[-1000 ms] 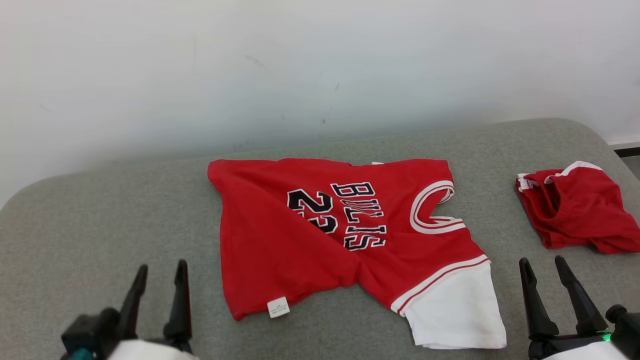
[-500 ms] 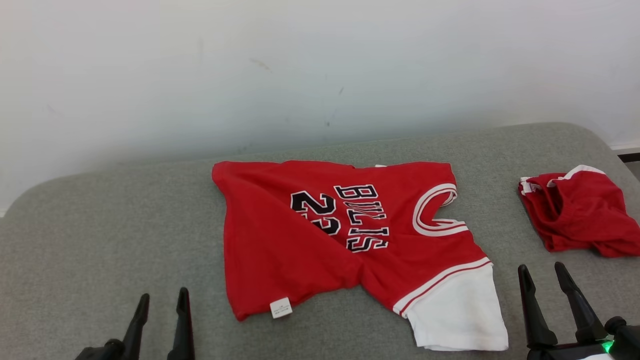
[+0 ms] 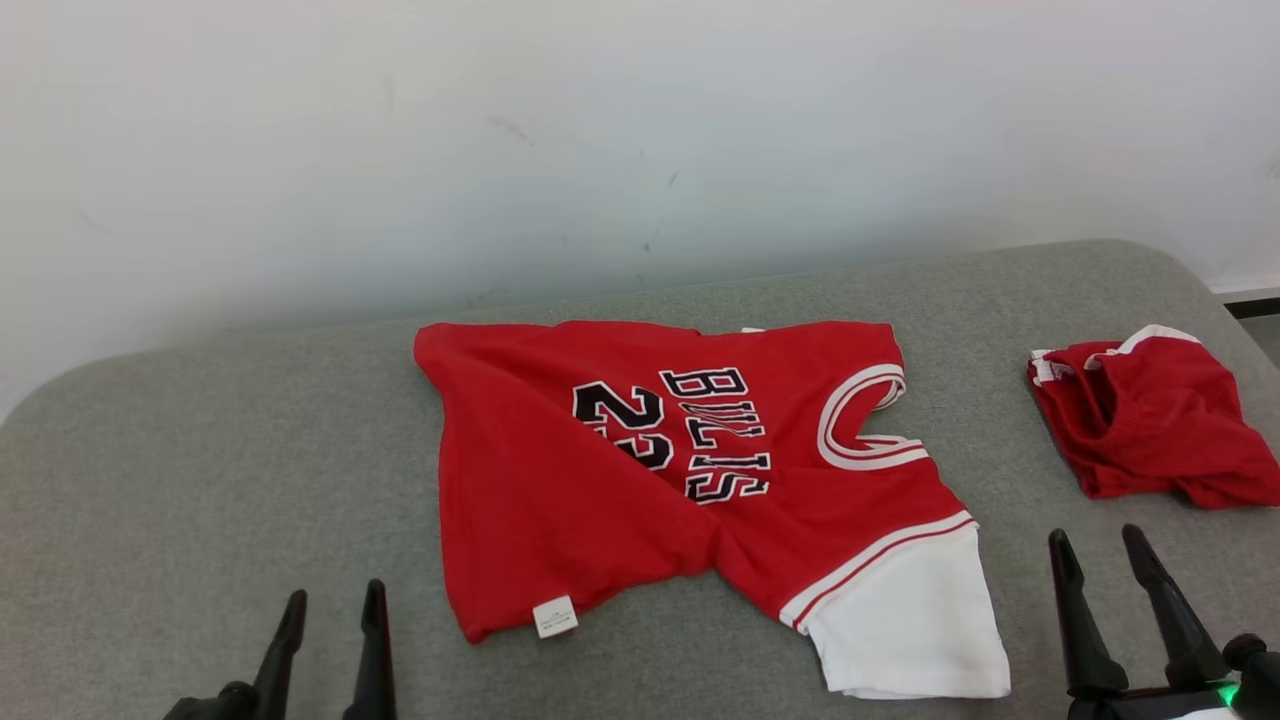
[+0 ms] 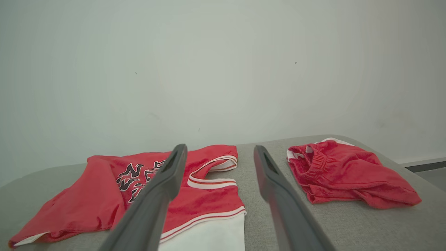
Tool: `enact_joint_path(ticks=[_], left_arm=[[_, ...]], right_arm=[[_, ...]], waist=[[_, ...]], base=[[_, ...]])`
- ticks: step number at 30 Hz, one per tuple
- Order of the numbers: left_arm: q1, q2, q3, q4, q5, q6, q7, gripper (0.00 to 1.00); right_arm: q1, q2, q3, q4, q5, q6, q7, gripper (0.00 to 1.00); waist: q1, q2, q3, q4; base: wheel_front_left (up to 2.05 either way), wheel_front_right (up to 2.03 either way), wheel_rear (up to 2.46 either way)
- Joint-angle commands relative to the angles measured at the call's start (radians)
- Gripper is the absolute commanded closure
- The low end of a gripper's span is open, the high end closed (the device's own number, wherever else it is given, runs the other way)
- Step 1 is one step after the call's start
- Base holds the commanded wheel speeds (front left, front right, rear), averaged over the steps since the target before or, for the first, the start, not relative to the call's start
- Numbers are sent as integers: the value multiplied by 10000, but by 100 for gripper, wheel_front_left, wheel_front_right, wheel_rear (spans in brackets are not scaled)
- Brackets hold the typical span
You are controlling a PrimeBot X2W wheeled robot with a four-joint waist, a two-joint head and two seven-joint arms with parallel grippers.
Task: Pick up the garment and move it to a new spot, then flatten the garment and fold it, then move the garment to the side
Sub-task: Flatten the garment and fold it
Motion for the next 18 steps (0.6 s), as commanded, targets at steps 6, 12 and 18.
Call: enact_joint_path(ticks=[6,12,18], left_arm=[[-154,-2,-97,564,25,-329,30,0],[-610,121,-548,1249,-176,-669,856,0],[-1322,351,-1122,2000,-228,-967,1794,0]], right_arm=[[226,-292,-224,943,-2,-25,1032,0],[-82,-201,-29,1722,475,-25,2532,0],[-750,83,441,2626,1061,-25,3571,0]], waist=[[0,0,77,-5],[0,0,353,-27],[0,0,818,-78]], base=[[0,0,0],[0,0,0],[0,0,0]])
